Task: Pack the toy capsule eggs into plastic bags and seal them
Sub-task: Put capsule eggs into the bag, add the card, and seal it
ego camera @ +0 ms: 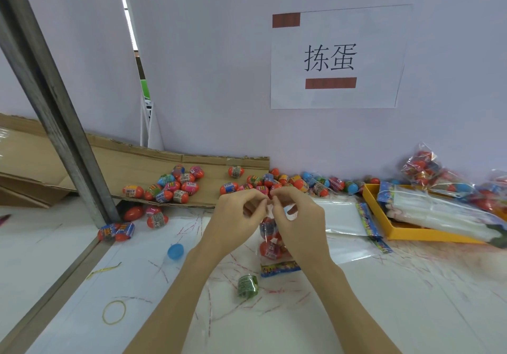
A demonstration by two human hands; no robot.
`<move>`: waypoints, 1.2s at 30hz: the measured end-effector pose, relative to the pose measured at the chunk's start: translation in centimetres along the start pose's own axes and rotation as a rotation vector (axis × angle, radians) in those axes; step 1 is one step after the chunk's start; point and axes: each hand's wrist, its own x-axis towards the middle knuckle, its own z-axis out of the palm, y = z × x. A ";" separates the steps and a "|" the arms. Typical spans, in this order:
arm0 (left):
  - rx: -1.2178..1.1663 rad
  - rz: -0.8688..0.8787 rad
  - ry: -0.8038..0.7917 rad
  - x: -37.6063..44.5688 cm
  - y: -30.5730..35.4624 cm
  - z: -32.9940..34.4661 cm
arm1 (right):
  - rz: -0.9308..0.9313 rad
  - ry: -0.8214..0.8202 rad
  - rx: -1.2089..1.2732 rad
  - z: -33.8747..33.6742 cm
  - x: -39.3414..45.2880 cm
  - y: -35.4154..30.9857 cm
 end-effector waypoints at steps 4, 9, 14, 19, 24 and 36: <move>0.036 0.038 -0.053 -0.1 -0.2 -0.3 | -0.104 -0.027 -0.142 -0.2 0.0 0.0; 0.132 0.144 -0.095 -0.2 -0.3 -0.3 | -0.152 0.005 -0.202 -0.4 -0.1 0.0; 0.116 0.169 -0.057 -0.1 0.0 -0.3 | -0.025 -0.030 -0.060 -0.2 0.0 0.0; 0.115 0.148 -0.061 -0.2 -0.2 -0.6 | -0.137 -0.063 -0.142 -0.6 0.0 -0.1; 0.130 0.207 -0.063 -0.2 0.0 -0.6 | -0.120 -0.028 -0.117 -0.7 0.2 0.0; -0.095 -0.306 0.309 0.7 -1.3 -2.0 | 0.256 0.145 -0.068 -3.2 1.9 2.9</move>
